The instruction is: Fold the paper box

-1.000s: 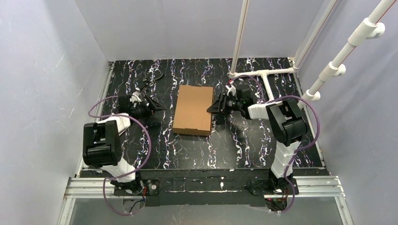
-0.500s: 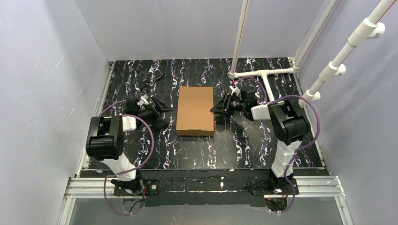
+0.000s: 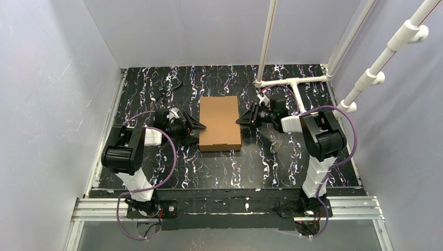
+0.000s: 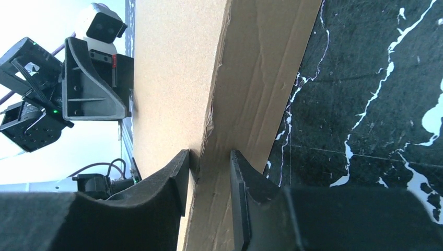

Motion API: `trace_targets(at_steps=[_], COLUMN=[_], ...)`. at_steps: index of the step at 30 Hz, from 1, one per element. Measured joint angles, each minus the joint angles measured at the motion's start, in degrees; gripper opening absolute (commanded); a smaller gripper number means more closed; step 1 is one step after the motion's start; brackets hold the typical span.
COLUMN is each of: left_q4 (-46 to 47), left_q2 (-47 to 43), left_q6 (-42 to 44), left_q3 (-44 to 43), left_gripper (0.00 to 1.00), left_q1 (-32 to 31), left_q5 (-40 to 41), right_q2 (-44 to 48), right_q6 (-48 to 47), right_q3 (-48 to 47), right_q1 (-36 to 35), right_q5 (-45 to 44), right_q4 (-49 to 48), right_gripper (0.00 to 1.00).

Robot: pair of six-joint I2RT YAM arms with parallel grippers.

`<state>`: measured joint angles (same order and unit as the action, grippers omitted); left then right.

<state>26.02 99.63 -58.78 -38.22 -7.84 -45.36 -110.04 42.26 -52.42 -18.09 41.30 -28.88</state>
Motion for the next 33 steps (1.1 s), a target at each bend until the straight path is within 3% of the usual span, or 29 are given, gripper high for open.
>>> trace_targets(at_steps=[23, 33], left_q4=[-9.4, -8.92], left_q2=[-19.08, -19.15], left_q6=[-2.58, -4.68], left_q3=[-1.99, -3.63], left_gripper=[0.84, 0.85], left_q1=[-7.78, -10.97], left_q5=[3.8, 1.36], right_q2=[0.17, 0.15], right_q6=[-1.81, -2.19], right_q3=[-3.08, -3.41], right_q1=[0.46, 0.31], right_q5=[-3.32, -4.22], right_q4=[1.57, 1.73], right_gripper=[0.33, 0.35])
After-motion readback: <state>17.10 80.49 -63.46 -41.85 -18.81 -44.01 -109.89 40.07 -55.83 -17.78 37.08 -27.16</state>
